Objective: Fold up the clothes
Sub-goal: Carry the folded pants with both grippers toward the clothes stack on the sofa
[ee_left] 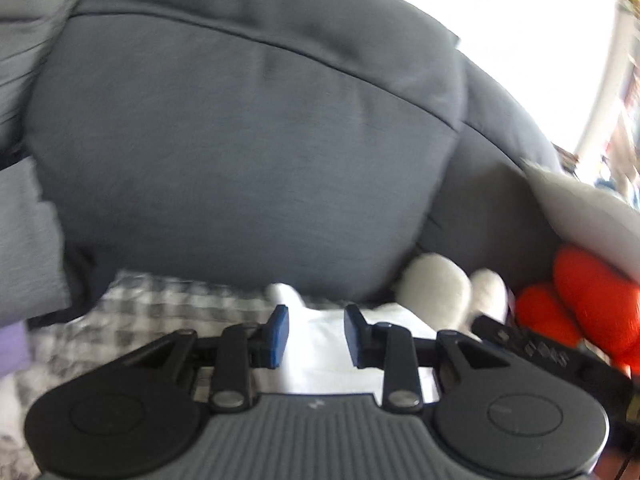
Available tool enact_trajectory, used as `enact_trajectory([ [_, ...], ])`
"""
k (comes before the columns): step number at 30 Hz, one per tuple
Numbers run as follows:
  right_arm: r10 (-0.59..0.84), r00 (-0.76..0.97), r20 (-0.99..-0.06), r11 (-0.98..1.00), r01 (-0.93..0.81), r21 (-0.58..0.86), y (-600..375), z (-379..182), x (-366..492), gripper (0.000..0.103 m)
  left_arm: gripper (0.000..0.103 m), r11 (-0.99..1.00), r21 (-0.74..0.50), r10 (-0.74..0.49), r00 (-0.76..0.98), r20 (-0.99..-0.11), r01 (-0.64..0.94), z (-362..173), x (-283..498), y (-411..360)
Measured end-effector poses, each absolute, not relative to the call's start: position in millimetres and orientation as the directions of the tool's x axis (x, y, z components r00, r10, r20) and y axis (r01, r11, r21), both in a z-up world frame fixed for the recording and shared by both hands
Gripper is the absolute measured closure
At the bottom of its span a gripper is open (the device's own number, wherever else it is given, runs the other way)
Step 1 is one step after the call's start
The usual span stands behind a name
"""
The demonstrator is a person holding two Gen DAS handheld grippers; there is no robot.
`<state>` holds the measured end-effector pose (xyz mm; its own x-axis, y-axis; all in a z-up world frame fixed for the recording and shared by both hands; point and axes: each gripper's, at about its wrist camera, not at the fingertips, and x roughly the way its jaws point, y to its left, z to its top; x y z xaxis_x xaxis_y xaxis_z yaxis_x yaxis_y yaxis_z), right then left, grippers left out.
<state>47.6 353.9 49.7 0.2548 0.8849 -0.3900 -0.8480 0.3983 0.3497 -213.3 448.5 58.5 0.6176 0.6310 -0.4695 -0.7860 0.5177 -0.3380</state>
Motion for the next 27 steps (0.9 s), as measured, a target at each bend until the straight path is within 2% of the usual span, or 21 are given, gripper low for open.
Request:
enact_trajectory([
  [4,0.819,0.246,-0.519,0.435,-0.855,0.282,374,27,42,0.077,0.073,0.532,-0.284,0.6,0.592,-0.538,-0.798,37,-200,453],
  [5,0.804,0.261,-0.534,0.451,-0.853,0.262,376,21,41,0.081,0.076,0.526,-0.28,0.594,0.583,-0.555,-0.803,32,-199,456],
  [9,0.813,0.262,-0.519,0.458,-0.84,0.293,374,17,45,0.082,0.083,0.54,-0.238,0.597,0.567,-0.568,-0.807,24,-201,455],
  [19,0.809,0.261,-0.526,0.451,-0.851,0.271,369,16,40,0.083,0.084,0.558,-0.138,0.619,0.521,-0.587,-0.818,22,-188,452],
  [21,0.809,0.251,-0.531,0.443,-0.854,0.271,367,19,39,0.081,0.084,0.56,-0.111,0.628,0.508,-0.59,-0.821,22,-185,450],
  [23,0.815,0.228,-0.533,0.423,-0.863,0.278,363,22,37,0.072,0.084,0.559,-0.084,0.637,0.492,-0.593,-0.825,22,-182,447],
  [25,0.814,0.213,-0.541,0.404,-0.876,0.264,360,25,32,0.067,0.084,0.555,-0.066,0.644,0.479,-0.597,-0.829,23,-181,445],
  [27,0.805,0.214,-0.553,0.397,-0.887,0.235,358,27,27,0.066,0.084,0.551,-0.054,0.648,0.468,-0.601,-0.833,25,-180,443],
])
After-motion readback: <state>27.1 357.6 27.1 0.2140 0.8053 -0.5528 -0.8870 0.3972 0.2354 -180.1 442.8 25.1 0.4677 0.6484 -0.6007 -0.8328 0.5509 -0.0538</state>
